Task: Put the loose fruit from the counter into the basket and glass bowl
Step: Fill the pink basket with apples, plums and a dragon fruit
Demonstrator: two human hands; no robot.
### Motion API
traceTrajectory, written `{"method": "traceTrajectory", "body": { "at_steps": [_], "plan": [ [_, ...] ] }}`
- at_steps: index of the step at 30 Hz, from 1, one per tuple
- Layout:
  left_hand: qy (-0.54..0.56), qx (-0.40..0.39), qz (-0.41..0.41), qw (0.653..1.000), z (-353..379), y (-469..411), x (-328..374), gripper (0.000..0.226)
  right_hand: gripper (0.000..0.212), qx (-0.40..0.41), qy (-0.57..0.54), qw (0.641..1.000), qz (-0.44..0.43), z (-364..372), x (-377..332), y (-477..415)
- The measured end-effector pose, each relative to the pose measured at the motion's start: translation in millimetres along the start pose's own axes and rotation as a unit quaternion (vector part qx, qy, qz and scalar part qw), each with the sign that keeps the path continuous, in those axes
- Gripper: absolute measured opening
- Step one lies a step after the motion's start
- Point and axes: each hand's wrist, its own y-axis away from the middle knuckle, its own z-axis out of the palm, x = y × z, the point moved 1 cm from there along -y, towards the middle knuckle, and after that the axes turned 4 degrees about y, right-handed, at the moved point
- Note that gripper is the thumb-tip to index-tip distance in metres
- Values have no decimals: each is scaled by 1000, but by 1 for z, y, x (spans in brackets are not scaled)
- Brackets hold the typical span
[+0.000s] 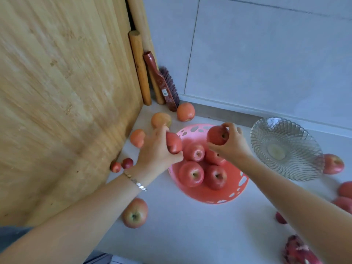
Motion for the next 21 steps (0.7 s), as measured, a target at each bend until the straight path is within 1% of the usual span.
{"method": "traceTrajectory", "body": {
  "at_steps": [2, 3, 5, 8, 12, 14, 17, 18, 20, 21],
  "plan": [
    [-15, -26, 23, 999, 16, -5, 12, 63, 69, -15, 19, 1000, -2, 0, 11, -13],
    [-33, -42, 27, 998, 23, -7, 15, 64, 69, -21, 25, 999, -6, 3, 15, -19],
    [-68, -67, 21, 995, 34, -10, 18, 70, 69, -35, 25, 999, -14, 13, 19, -30],
    [-94, -82, 16, 992, 46, -17, 19, 75, 68, -50, 31, 998, -28, 31, 23, -45],
    [-92, -91, -1, 992, 52, -27, 13, 73, 73, -74, 130, 987, -53, 45, 22, -55],
    [-95, -98, -2, 991, 56, -30, 11, 70, 76, -82, 160, 981, -68, 48, 23, -56],
    [-79, -114, -6, 990, 60, -35, 9, 72, 79, -92, 138, 984, -66, 45, 26, -50],
    [-83, -117, -1, 990, 60, -37, 9, 73, 78, -81, 125, 987, -64, 43, 27, -46],
    [-121, -112, 44, 985, 60, -44, 15, 75, 70, -54, 95, 992, -70, 38, 27, -36],
    [-138, -110, 77, 981, 60, -49, 19, 75, 67, -53, 77, 993, -70, 35, 26, -31]
  ]
}}
